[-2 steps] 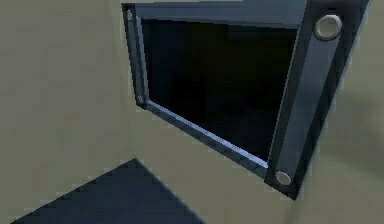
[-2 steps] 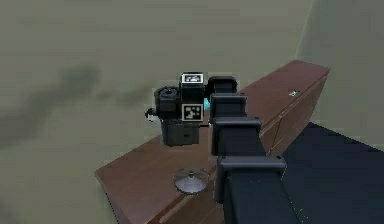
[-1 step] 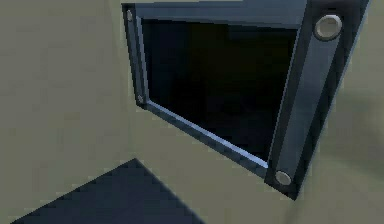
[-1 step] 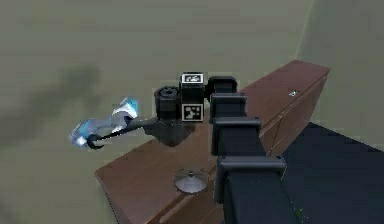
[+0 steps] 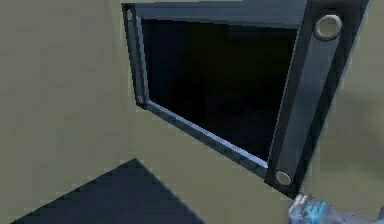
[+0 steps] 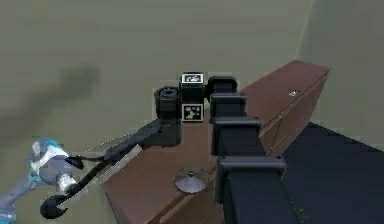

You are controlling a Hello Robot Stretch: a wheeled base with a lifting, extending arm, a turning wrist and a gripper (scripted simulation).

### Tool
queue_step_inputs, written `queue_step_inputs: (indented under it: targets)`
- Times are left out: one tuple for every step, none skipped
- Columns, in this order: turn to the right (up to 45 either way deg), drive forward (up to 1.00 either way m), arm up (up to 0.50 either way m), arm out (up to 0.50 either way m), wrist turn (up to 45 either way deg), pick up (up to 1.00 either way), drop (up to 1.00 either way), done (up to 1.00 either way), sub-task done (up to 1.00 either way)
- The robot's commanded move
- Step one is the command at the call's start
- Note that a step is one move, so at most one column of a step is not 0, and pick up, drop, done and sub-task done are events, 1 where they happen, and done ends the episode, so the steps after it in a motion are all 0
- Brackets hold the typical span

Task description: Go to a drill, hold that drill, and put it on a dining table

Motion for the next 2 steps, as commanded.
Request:
queue_step_inputs:
  targets:
    - [0.0, 0.0, 0.0, 0.0, -30.0, 0.0, 0.0, 0.0, 0.0]
    - [0.0, 0.0, 0.0, -0.16, 0.0, 0.0, 0.0, 0.0, 0.0]
